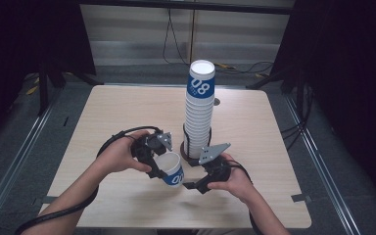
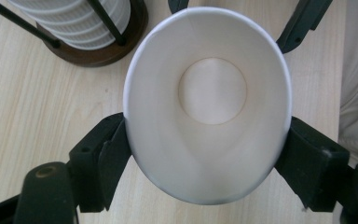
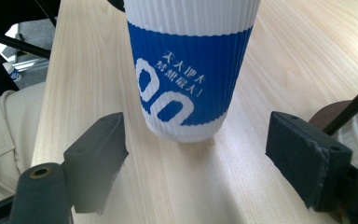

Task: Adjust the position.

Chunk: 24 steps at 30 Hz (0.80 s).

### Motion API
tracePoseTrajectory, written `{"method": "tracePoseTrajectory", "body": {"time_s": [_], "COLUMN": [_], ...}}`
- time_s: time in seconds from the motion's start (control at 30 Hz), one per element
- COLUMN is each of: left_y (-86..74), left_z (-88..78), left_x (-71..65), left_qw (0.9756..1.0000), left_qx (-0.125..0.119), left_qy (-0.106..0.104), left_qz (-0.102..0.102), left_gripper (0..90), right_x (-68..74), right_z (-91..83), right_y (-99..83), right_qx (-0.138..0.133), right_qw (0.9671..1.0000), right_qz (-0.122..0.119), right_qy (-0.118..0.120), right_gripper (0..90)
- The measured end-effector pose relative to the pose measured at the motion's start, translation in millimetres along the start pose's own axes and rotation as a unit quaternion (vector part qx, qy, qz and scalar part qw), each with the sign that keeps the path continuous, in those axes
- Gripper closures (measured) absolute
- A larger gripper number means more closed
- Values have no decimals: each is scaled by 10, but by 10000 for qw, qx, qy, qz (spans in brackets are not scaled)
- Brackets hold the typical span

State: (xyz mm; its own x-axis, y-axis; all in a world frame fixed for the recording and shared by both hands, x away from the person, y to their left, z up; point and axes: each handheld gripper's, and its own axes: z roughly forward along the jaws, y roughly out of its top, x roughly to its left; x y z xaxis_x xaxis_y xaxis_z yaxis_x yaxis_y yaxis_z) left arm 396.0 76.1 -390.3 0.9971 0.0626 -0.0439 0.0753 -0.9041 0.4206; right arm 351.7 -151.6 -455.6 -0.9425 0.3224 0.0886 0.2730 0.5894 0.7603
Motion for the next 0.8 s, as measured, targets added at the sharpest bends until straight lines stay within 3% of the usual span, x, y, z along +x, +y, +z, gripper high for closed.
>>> {"method": "tracePoseTrajectory", "body": {"time_s": [0.2, 0.27, 0.57, 0.8], "left_y": [-40, -50, -103, -118], "left_z": [28, 31, 58, 83], "left_x": [2, 9, 33, 62], "left_qw": [10000, 9999, 9997, 9994], "left_qx": [64, 132, 204, 316], "left_qy": [11, 39, 46, 90], "left_qz": [-65, -5, -141, -106], "left_gripper": [218, 218, 215, 208], "right_x": [6, 3, -14, -24], "right_z": [12, 12, -5, -22], "right_y": [-18, -22, -64, -82], "right_qx": [53, 56, 90, 106], "right_qw": [10000, 10000, 9999, 9999], "right_qz": [-14, -11, 19, 38], "right_qy": [1, -1, -43, -56], "right_gripper": [194, 194, 192, 191]}}
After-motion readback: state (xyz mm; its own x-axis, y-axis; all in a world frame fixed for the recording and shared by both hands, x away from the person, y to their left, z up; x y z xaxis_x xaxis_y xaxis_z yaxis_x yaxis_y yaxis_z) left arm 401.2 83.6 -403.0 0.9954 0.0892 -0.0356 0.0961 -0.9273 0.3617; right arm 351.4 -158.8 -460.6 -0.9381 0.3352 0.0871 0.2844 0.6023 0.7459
